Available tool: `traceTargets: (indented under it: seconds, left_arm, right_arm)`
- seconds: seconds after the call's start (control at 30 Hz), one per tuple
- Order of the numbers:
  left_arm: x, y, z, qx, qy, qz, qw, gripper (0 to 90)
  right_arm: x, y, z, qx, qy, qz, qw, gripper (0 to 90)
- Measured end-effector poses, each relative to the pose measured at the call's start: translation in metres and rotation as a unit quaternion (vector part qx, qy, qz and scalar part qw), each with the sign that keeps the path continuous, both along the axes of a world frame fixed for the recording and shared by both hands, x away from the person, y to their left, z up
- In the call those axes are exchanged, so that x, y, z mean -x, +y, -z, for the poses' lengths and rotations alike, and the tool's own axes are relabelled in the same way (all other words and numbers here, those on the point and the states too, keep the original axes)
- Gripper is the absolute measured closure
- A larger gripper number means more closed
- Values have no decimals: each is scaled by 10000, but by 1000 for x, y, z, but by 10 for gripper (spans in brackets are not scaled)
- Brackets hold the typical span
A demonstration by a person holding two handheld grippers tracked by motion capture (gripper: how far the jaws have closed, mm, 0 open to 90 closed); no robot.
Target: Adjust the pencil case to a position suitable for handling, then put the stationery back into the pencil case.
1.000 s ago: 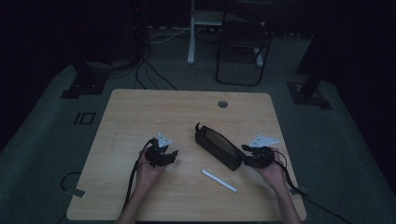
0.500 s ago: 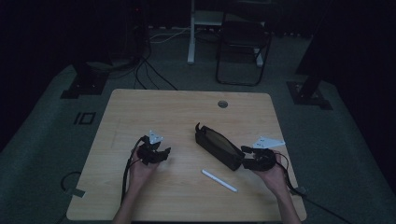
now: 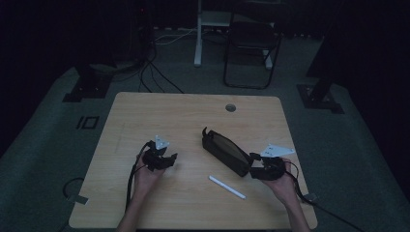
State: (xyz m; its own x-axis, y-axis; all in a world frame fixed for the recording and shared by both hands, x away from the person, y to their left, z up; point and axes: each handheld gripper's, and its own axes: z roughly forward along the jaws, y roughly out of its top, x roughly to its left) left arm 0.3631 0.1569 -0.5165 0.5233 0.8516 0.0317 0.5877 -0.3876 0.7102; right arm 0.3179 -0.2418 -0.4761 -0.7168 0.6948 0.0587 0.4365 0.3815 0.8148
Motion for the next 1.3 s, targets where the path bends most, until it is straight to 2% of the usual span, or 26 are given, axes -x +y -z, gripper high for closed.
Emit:
traceTargets:
  seconds: [0.2,0.3,0.67,0.8,0.93,1.17,1.3]
  left_arm:
    - [-1,-2,3,-34,13,3,10000,452]
    - [-2,-4,5,-32,86,20,10000,452]
    - [-3,-4,9,-65,102,-78,9999,445]
    - [-4,-5,12,-152,74,-134,9998,443]
    - [-5,-7,14,-260,33,-220,9994,396]
    - [-8,-9,22,-346,82,-284,9990,389]
    - [-9,-7,23,-260,76,-300,9992,386]
  right_arm:
    - [3,3,-2,50,-50,-13,10000,408]
    - [4,6,-1,82,-92,-49,9999,414]
    - [12,13,3,43,-150,-225,9996,418]
    - [14,15,4,52,-182,-249,9995,415]
    - [19,16,5,96,-215,-307,9993,417]
    - [27,23,5,205,-322,-421,9984,418]
    - [30,28,7,223,-344,-486,9980,423]
